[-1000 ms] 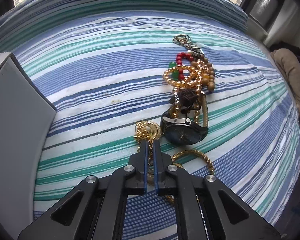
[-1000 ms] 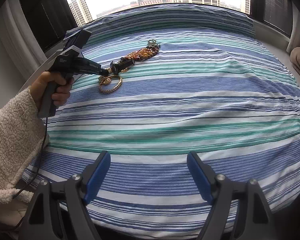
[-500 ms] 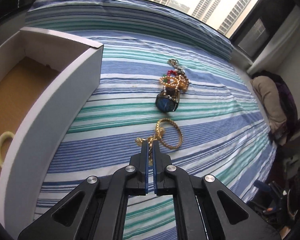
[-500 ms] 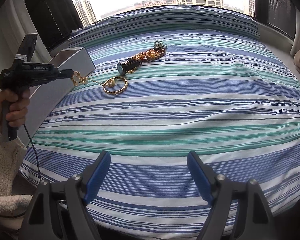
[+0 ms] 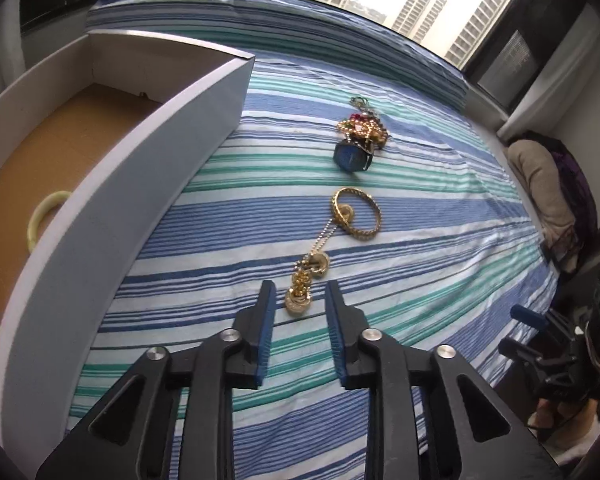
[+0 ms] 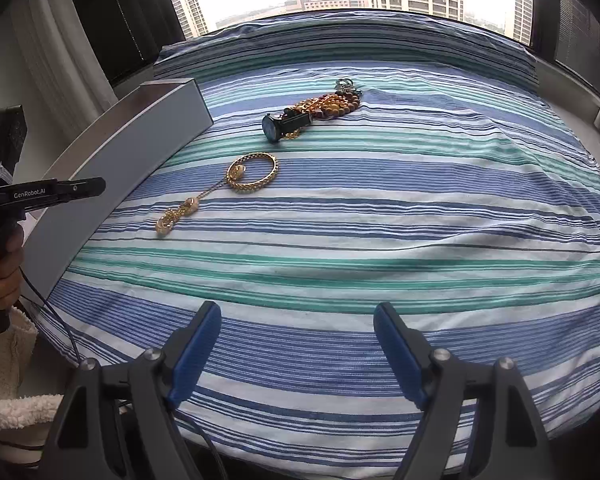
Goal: Organize jewelry
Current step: 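Grasp the gold chain pendant with the left tool and pull it free, then lift the gold chain pendant with the left tool toward the white box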
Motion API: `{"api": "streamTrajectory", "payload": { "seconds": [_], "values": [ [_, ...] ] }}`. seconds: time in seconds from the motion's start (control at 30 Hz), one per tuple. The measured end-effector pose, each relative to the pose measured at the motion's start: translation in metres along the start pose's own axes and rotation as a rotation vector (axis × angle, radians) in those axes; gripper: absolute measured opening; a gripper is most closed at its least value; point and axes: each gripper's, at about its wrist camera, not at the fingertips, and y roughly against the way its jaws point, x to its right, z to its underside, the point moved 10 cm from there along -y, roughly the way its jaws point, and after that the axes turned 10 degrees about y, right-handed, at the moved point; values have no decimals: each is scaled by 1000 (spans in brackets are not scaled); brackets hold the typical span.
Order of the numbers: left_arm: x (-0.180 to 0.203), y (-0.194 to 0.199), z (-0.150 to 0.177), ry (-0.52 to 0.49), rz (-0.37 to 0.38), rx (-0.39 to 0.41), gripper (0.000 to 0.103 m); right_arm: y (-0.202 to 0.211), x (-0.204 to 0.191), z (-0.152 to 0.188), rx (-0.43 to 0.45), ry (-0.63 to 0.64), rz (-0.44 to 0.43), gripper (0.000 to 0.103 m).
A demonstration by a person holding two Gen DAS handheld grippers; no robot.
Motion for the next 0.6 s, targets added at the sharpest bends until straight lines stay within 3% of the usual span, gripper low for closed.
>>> {"api": "streamTrajectory", "payload": {
  "seconds": [0.07,0.3,0.33,0.37,0.4,0.6],
  "values": [
    [5,-12,4,-30,-6,-2,64,0,-5,0,-2,10,-3,80],
    [17,-75,11,-180,-90,-41,63,6,-9,1,1,25,6,80],
    [14,-81,10,-180,-105,-47,60,7,-8,2,2,23,7,80],
    [12,-85,12,-179,-110,-60,45,8,-6,2,3,20,10,80],
    [11,-89,15,-177,-107,-80,19,9,-5,3,4,17,12,80],
    [15,-69,23,-151,-63,-65,17,5,9,8,-2,-24,19,80]
  ]
}}
